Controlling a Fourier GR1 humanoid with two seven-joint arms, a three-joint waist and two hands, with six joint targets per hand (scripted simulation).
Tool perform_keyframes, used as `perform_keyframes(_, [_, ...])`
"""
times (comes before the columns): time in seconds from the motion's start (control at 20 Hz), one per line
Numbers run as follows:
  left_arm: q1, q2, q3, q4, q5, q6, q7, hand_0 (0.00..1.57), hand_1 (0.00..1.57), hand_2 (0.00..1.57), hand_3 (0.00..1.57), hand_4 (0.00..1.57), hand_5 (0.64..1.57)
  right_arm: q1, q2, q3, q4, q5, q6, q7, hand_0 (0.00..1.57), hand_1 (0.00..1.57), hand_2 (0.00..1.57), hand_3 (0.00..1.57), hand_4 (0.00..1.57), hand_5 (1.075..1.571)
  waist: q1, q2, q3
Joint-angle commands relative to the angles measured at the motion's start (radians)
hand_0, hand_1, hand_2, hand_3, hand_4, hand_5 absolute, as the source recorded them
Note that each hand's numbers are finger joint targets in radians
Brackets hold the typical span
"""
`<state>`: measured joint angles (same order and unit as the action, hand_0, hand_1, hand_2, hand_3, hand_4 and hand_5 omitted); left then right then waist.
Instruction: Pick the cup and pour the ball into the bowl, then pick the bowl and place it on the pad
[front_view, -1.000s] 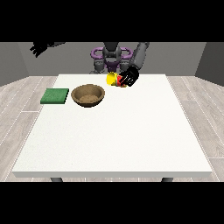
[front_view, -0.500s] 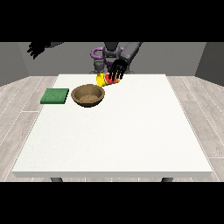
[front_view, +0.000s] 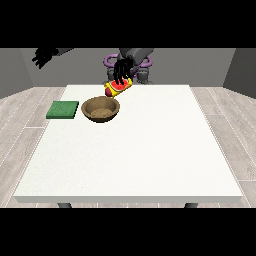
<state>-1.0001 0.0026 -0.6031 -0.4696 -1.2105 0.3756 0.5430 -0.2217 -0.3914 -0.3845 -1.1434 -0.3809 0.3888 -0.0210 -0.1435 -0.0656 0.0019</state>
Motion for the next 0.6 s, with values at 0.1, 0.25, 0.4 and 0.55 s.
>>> perform_keyframes(0.1, [-0.051, -0.003, -0.122, -0.054, -0.084, -0.222, 0.086, 0.61, 0.61, 1.49, 1.54, 1.03, 1.571, -0.056, 0.021, 0.032, 0.023, 0.009, -0.003, 0.010, 0.00, 0.00, 0.00, 0.31, 0.69, 1.553, -0.036, -0.010, -0.0011])
perform_keyframes(0.25, [0.006, -0.003, -0.179, -0.154, -0.071, -0.328, 0.111, 0.25, 0.25, 1.23, 1.56, 1.08, 1.570, -0.059, 0.032, 0.037, 0.044, 0.018, -0.017, 0.012, 0.00, 0.00, 0.00, 0.32, 0.69, 1.553, -0.049, -0.025, -0.0015])
perform_keyframes(0.4, [0.007, -0.003, -0.204, -0.213, -0.087, -0.393, 0.109, 0.17, 0.17, 1.19, 1.57, 1.13, 1.570, -0.078, 0.031, 0.050, 0.042, 0.032, -0.033, 0.022, 0.00, 0.00, 0.00, 0.27, 0.69, 1.548, -0.039, -0.015, -0.0016])
perform_keyframes(0.55, [-0.030, -0.003, -0.171, -0.288, -0.078, -0.445, 0.066, 0.00, 0.00, 1.06, 1.55, 1.11, 1.570, -0.094, 0.021, 0.012, 0.082, 0.044, -0.072, -0.037, 0.00, 0.00, 0.00, 0.05, 0.71, 1.548, 0.042, 0.002, -0.0012])
